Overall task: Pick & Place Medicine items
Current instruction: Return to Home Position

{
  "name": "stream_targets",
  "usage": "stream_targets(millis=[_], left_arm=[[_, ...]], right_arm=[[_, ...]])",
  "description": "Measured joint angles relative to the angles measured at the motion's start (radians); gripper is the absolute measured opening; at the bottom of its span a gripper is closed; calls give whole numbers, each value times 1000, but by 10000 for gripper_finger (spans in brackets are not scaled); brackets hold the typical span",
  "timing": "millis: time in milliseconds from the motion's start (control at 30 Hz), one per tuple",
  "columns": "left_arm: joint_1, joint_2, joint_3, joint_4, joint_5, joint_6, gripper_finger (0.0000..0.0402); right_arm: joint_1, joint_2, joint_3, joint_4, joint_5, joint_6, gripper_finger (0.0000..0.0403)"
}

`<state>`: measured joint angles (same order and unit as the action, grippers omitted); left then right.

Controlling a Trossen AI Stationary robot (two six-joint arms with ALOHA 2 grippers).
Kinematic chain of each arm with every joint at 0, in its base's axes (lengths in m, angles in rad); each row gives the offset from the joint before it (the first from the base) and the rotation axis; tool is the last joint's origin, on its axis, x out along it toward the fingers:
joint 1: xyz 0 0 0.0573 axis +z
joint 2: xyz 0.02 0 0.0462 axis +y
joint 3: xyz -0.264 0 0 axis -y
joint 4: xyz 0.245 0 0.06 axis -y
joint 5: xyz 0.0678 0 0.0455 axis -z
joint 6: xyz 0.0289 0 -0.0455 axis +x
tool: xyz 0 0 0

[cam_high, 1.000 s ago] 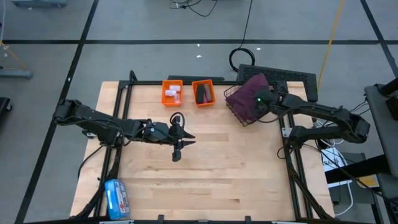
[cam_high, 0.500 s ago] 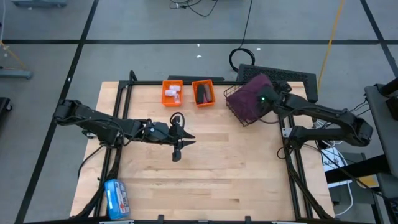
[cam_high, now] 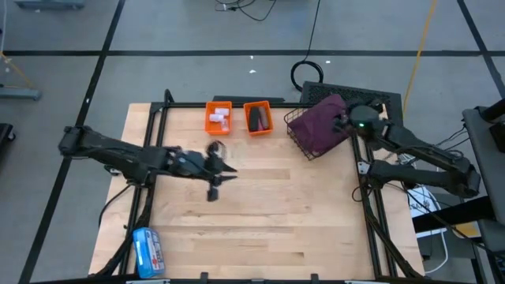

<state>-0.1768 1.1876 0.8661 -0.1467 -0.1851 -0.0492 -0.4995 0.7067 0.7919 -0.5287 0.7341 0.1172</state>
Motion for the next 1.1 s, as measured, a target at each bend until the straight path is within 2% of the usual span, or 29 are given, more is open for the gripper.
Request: stream_targets(millis=[67, 200, 300, 433, 567, 633, 800, 967, 1100], left_arm=[[-1, -103, 2, -98, -23, 28, 93], [-3, -349, -4, -273, -55, 69, 93], [-3, -530, -61, -281, -23, 75, 93], [-3, -713, -248, -176, 19, 73, 93], [-3, -846, -458, 57, 151, 71, 93], [-4, -884, -528, 123, 187, 54, 93], [-3, -938, -618, 139, 160, -24, 93], [-2, -975, -673, 179, 166, -11, 93], [17, -1009, -727, 246, 163, -5, 93]], right_arm=[[34, -51, 17, -1, -103, 4, 351], [96, -143, 38, 32, -463, 4, 350], [136, -199, 38, 68, -629, 2, 350], [179, -263, -12, 118, -650, -29, 350], [205, -320, -110, 187, -632, -25, 350], [219, -348, -167, 239, -632, -18, 350], [274, -373, -319, 404, -632, -4, 350], [345, -371, -417, 542, -622, 1, 350], [413, -371, -506, 712, -573, -1, 350]])
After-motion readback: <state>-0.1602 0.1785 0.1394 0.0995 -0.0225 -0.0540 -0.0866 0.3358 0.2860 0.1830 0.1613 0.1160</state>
